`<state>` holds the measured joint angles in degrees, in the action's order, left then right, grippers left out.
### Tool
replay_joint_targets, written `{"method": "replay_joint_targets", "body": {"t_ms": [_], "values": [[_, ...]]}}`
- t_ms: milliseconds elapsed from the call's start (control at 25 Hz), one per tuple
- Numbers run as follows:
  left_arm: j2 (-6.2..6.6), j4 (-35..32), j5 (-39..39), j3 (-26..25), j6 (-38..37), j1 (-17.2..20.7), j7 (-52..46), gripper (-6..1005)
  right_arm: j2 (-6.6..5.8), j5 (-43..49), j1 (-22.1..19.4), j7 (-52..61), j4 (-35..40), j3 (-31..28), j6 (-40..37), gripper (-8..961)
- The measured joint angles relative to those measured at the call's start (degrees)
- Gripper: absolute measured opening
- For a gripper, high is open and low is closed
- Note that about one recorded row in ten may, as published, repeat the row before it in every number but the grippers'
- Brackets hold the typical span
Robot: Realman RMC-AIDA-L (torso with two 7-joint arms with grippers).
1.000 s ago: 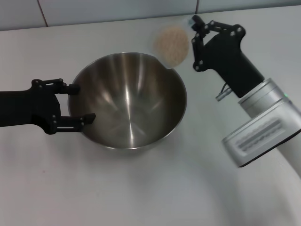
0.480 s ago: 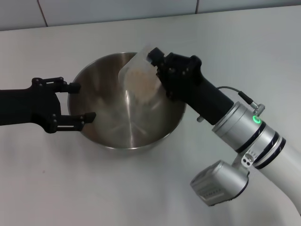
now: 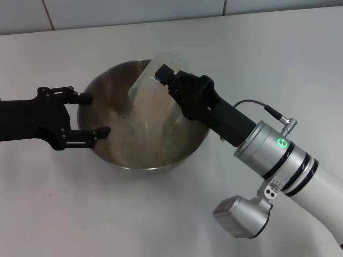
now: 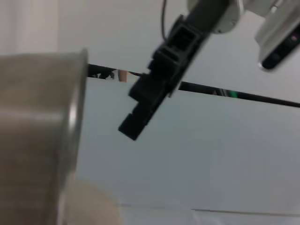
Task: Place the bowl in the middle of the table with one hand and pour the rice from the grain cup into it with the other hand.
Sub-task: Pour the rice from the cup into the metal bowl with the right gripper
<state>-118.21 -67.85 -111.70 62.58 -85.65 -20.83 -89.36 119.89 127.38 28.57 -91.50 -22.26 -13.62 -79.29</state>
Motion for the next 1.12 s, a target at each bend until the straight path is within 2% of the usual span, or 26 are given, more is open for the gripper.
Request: {"method": "replay_joint_targets", "body": {"t_ms": [440,720,920,1080,1120], "values": [[0.00,0.00,-0.05,0.00,-0.46,-0.04,-0.03,812,0.00,0.09,0.11,-16.26,-1.52,0.00,2.56,31],[0.04,0.00,-0.10,0.00,-0.55,-0.15,-0.20,812,0.00,0.09,-0.65,-36.77,-3.77,0.00,5.34,34],[0.09,0.00,-0.10,0.00,-0.57,-0.27,-0.32,812,0.00,0.09,-0.70,-46.26,-4.43,0.00,8.32,36],[0.10,0.00,-0.09,0.00,-0.57,-0.24,-0.36,812,0.00,-1.00,-0.97,-45.72,-5.95,-0.51,8.75,37],[0.10,0.00,-0.09,0.00,-0.57,-0.24,-0.36,812,0.00,-3.67,-1.92,-39.45,-9.68,-1.37,8.13,38]]}}
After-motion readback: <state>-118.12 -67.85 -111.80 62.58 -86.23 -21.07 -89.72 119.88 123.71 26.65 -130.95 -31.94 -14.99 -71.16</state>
